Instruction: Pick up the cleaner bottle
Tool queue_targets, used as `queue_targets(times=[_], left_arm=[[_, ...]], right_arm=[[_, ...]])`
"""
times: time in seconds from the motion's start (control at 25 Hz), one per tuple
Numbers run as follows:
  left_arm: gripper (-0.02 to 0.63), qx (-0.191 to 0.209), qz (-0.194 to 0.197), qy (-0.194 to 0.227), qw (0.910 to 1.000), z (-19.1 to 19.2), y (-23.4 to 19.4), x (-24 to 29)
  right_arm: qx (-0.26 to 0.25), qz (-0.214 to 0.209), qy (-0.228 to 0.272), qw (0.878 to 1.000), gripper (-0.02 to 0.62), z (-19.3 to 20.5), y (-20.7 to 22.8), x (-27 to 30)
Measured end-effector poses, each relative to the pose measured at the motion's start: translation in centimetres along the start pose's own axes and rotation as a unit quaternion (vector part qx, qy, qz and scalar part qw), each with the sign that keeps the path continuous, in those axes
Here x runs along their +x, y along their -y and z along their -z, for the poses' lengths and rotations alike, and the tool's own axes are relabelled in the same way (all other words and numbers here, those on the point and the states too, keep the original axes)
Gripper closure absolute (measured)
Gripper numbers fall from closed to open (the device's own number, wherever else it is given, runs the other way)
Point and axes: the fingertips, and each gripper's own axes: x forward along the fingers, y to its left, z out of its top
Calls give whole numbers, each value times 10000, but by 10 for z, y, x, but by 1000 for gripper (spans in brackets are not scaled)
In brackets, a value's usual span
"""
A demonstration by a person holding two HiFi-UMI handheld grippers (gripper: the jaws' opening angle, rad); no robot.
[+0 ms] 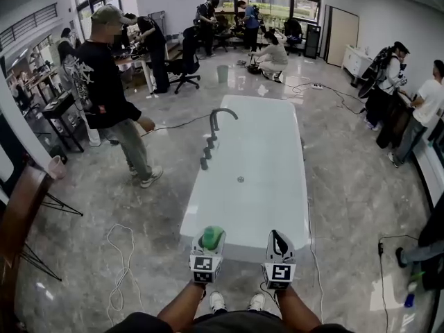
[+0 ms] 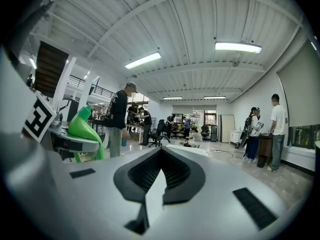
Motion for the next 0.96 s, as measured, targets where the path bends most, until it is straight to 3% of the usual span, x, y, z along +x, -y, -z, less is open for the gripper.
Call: queue_targets(times=[0.96], left_arm=[[420,129,88,108,9998,-20,8,-7]], right_arm=[[-26,200,157,9997,578,-15,1,-9]])
